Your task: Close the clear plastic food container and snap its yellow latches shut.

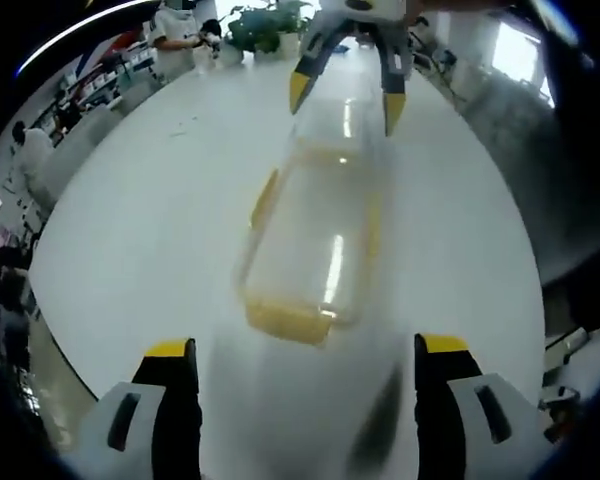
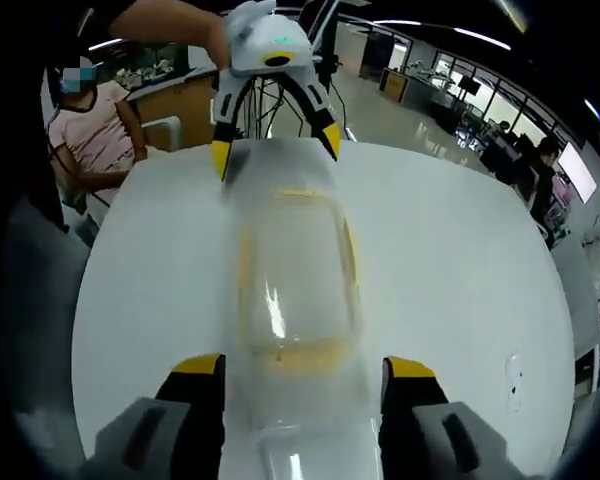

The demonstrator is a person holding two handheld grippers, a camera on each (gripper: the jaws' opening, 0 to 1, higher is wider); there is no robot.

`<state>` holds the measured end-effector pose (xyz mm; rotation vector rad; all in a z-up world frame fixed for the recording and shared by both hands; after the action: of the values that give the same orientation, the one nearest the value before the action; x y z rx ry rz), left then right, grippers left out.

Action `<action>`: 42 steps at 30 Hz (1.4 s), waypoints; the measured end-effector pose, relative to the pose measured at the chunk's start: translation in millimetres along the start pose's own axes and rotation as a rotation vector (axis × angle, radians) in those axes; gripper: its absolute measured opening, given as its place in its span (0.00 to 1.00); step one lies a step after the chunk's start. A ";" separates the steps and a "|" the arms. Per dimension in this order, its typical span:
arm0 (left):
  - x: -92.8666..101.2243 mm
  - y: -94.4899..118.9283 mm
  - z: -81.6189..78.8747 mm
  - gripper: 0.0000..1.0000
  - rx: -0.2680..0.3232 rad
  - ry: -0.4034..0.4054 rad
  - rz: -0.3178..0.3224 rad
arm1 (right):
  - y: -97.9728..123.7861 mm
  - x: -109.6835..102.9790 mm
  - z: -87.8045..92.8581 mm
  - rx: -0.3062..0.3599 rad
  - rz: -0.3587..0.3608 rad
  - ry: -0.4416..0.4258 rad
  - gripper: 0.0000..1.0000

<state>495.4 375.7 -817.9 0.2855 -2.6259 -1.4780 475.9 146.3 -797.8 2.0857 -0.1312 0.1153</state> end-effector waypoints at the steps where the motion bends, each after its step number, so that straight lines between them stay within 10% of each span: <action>1: -0.3 -0.6 -1.0 0.86 0.000 -0.004 0.007 | -0.6 1.9 0.1 -0.001 0.003 -0.004 0.60; 18: -6.3 -16.3 -0.1 0.73 -0.041 -0.081 0.051 | -23.6 8.5 -1.2 -0.041 -0.053 -0.024 0.46; 31: -0.1 -24.4 0.3 0.68 -0.040 -0.123 0.058 | -36.5 1.1 14.9 -0.163 -0.084 0.165 0.42; 42: 2.4 -26.3 0.1 0.52 -0.039 -0.123 0.097 | -38.4 4.4 8.6 -0.119 -0.119 0.126 0.37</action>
<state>495.8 361.9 -840.4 0.0640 -2.6575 -1.5597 485.9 157.6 -834.4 1.9560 0.0612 0.1622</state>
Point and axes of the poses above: the point that each gripper's makers call its tool centre point, and the gripper's own axes: y roughly backward along the fingers, x roughly to its right, z roughly out of its underside, the point moved 5 cm from there along y, roughly backward along the fingers, and after that the axes turned 5 degrees about y, right-handed, at the moved point
